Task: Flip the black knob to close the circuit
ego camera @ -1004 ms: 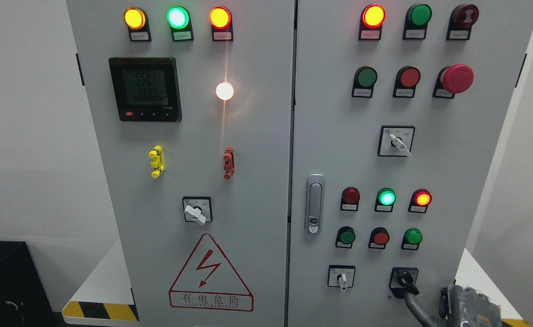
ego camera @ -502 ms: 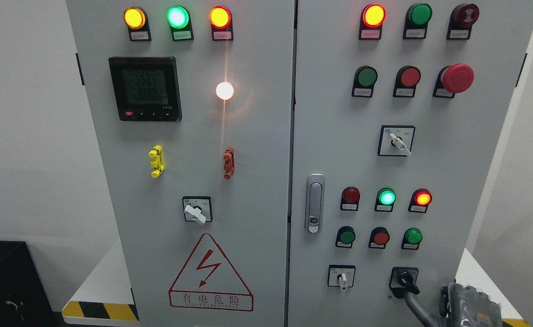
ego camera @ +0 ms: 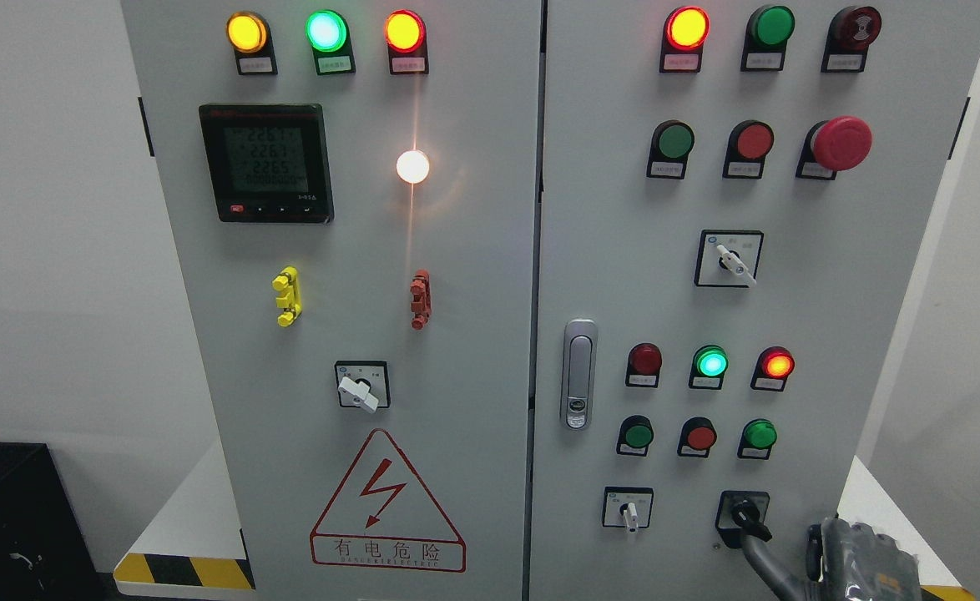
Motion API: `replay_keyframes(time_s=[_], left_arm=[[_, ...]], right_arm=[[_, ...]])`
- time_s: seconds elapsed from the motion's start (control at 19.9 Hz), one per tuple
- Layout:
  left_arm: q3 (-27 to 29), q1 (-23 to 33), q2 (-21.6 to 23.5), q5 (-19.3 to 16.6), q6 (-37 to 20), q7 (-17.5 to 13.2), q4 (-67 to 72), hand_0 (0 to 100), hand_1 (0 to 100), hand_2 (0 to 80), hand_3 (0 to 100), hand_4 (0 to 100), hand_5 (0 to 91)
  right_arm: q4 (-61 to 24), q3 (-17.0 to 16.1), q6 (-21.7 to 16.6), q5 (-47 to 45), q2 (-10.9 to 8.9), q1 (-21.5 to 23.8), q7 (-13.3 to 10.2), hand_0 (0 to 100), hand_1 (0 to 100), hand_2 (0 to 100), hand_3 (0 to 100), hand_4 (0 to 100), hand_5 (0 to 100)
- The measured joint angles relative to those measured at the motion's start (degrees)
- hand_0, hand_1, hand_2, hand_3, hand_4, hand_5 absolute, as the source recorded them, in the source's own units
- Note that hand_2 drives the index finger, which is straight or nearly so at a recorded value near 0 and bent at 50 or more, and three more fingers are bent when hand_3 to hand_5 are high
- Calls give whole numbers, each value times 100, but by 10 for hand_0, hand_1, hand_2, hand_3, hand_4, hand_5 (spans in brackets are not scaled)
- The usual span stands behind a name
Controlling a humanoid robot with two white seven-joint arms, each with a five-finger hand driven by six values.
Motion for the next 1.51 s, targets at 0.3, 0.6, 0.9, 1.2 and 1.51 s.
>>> replay_keyframes(time_s=[0.3,0.6,0.9,1.2,1.51], left_arm=[[0,0,0,0,0,0,0,120,556,0,0,0,0],[0,0,0,0,0,0,0,120,556,0,0,0,0],[0,0,0,0,0,0,0,120,556,0,0,0,0],[0,0,0,0,0,0,0,120,556,0,0,0,0],[0,0,1,0,0,0,0,120,556,0,0,0,0]], right_arm=[[-12,39,-59,-1,8,35,6,0,0,940,1000,996,1000],[-22,130,-79,-2,12,110,-82,0,0,939,1000,996,1000],[-70,239,-104,-2,17,196,-94,0,0,930,1000,995,1000],[-204,233,-173,-17,46,318,-151,0,0,907,1000,981,984],[-420,207,-181,-444,71,512,-336,0,0,831,1000,941,938]])
